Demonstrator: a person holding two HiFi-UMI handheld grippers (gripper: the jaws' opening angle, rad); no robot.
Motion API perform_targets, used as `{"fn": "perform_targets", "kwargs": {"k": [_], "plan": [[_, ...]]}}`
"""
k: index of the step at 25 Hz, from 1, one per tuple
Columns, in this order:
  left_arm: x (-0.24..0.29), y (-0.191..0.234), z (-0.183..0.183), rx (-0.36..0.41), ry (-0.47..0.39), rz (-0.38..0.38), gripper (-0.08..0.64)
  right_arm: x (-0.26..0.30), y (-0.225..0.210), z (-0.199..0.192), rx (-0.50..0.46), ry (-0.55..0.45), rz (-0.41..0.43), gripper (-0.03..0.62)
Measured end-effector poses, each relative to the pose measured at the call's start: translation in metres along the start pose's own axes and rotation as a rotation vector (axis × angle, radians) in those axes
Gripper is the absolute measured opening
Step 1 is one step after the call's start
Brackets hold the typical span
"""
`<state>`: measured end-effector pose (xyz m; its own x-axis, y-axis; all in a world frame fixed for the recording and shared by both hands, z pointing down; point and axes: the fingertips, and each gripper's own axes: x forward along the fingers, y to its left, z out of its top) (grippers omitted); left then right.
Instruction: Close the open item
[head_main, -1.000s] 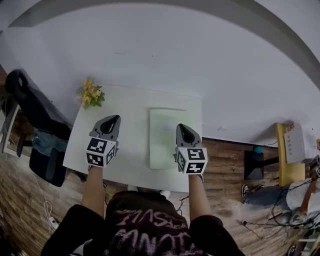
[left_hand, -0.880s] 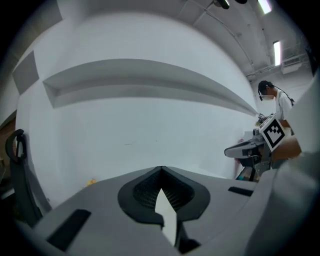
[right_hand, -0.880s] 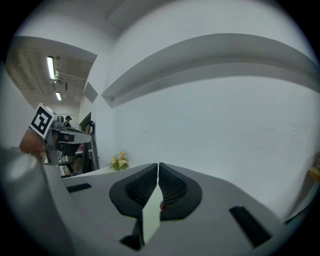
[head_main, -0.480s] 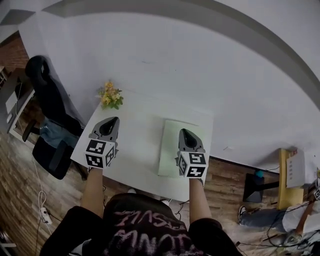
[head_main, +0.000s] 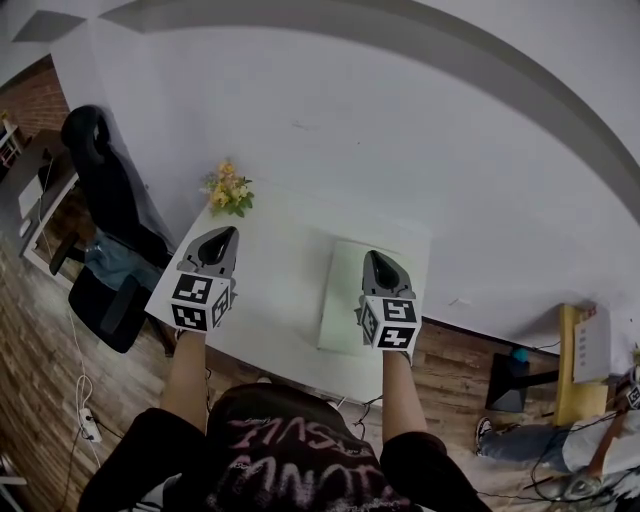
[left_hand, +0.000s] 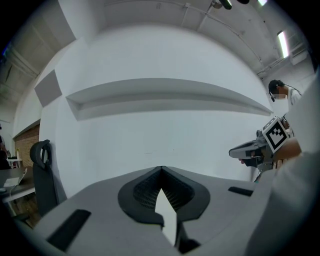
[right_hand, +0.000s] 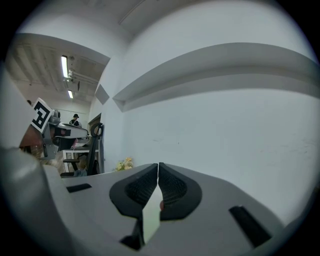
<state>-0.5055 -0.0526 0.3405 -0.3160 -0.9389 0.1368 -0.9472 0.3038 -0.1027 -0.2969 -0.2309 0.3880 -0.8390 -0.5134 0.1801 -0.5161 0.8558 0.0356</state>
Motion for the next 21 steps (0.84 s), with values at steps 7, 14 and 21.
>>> {"fn": "perform_targets", "kwargs": {"k": [7, 14, 21], "plan": [[0.003, -0.003, 0.008, 0.006, -0.008, 0.005, 0.014, 0.001, -0.005, 0.005, 0.0, -0.001, -0.003, 0.025], [0.006, -0.004, 0.005, 0.01, -0.004, 0.005, 0.014, 0.003, -0.008, 0.008, 0.002, -0.007, -0.003, 0.025], [0.01, -0.004, 0.008, 0.026, -0.004, 0.001, 0.014, 0.008, -0.009, 0.013, 0.01, -0.019, -0.005, 0.025]]}}
